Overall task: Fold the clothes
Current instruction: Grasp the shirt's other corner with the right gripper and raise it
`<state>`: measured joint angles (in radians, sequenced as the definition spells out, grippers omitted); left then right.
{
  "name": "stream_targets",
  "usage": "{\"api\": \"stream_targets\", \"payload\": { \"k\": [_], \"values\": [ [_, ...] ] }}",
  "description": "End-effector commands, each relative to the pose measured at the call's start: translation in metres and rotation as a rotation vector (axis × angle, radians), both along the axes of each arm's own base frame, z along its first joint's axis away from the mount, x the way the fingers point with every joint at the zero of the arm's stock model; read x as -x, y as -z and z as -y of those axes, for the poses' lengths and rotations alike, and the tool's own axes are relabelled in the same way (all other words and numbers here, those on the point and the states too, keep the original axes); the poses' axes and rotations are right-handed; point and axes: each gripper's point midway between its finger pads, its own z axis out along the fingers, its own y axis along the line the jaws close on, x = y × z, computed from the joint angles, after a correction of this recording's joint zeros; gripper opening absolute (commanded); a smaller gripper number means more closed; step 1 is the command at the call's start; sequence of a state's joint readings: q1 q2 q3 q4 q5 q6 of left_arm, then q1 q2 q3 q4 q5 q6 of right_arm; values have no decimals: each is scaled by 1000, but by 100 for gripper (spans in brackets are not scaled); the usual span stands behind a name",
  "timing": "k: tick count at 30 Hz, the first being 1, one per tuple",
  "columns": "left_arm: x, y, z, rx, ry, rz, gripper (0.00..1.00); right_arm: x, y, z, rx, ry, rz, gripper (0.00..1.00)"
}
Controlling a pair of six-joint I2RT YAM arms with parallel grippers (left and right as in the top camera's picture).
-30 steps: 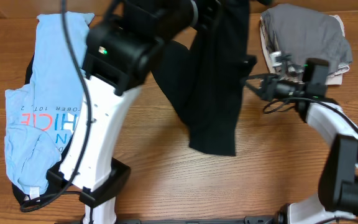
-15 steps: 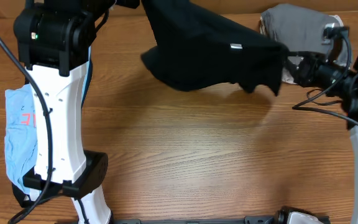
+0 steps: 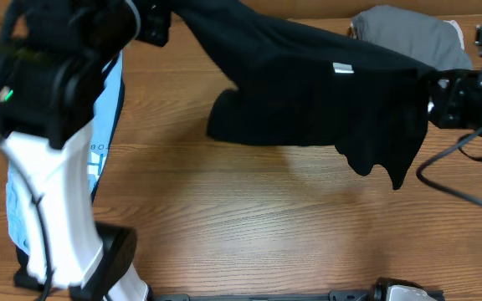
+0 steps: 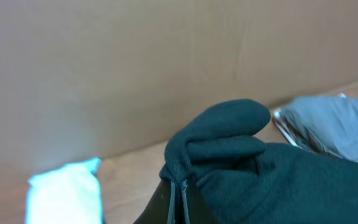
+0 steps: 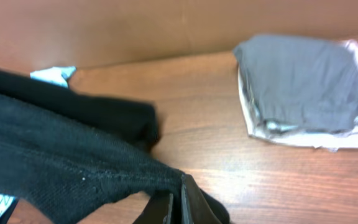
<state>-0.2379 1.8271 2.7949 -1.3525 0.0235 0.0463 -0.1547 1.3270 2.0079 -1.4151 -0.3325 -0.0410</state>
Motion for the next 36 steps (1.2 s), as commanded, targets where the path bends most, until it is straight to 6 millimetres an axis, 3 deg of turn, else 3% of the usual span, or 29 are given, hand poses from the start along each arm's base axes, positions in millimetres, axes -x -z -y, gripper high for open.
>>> {"api": "stream_targets", "payload": {
  "k": [1,7,10,13,20,24,28,32,36],
  "values": [
    [64,-66,-45,-39,-144,208,4,14,-30,9,81,31,81,4],
    [121,-101,-77,-15,-259,327,4,32,-50,7,112,24,126,4],
    [128,-102,-79,-14,-262,330,4,32,-50,7,113,24,127,4],
    [115,-90,-80,-20,-283,282,4,25,-45,8,115,18,108,4],
    [37,-23,-68,-111,-310,65,4,-14,-18,12,123,-11,15,4],
    [-18,22,-69,-139,-341,-49,4,-54,7,7,133,-60,-37,4],
    [-77,53,-81,-115,-377,-79,4,-114,21,10,150,-61,3,4],
    [-134,47,-85,-35,-359,46,4,-170,2,16,147,-25,172,4],
    [-155,3,-85,40,-339,248,4,-188,-47,19,147,8,369,4]
  ]
}}
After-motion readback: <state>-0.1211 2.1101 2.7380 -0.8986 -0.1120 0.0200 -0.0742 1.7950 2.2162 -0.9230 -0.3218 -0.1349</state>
